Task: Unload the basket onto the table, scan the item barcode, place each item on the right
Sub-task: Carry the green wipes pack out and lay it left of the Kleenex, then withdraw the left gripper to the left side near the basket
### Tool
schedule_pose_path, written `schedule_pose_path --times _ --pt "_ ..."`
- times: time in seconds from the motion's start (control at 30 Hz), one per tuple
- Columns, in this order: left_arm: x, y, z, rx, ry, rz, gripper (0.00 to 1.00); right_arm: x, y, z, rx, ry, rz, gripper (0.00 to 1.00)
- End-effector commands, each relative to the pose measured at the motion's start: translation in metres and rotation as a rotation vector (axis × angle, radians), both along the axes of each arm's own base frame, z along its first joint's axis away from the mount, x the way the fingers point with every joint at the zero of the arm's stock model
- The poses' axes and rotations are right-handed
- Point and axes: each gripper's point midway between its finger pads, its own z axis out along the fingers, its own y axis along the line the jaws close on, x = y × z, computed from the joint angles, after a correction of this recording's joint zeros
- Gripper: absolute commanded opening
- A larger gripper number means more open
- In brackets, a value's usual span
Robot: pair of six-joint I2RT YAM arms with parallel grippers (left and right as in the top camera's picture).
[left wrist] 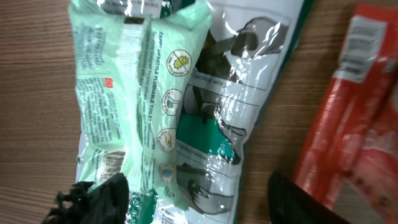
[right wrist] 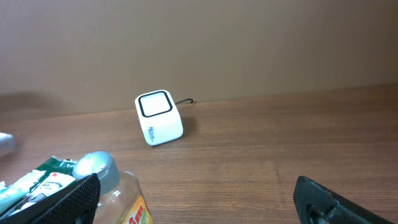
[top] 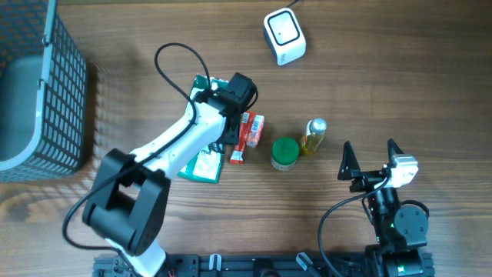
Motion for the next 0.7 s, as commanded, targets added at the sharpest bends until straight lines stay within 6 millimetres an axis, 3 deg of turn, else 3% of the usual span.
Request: schedule_pose_path --times 0.0,0.07,0.13,0.23,0.4,0.53,0.67 --pt "0.011 0.001 0.043 -0.077 -0.121 0.021 0.67 0.0 0.002 0.0 0.014 -0.002 0.01 1.0" --pt "0.021 0.02 0.066 -0.108 -0.189 0.079 0.71 0.0 0.002 0.0 0.014 -0.002 0.01 1.0" --pt "0.029 0.042 0.072 -0.109 -0.212 0.143 0.72 0.0 0.001 0.0 0.014 -0.002 0.01 1.0" --pt "0.038 0.092 0.069 -0.088 -0.207 0.27 0.72 0.0 0.001 0.0 0.014 -0.002 0.01 1.0" --pt "0.041 0.153 0.053 -0.059 -0.153 0.374 0.72 0.0 0.001 0.0 0.014 -0.002 0.01 1.0" --pt "0.039 0.165 0.035 -0.115 -0.082 0.345 0.73 0.0 0.002 0.0 0.014 -0.002 0.01 1.0" --pt "0.048 0.159 0.018 -0.233 -0.058 0.241 0.86 0.0 0.001 0.0 0.014 -0.002 0.01 1.0"
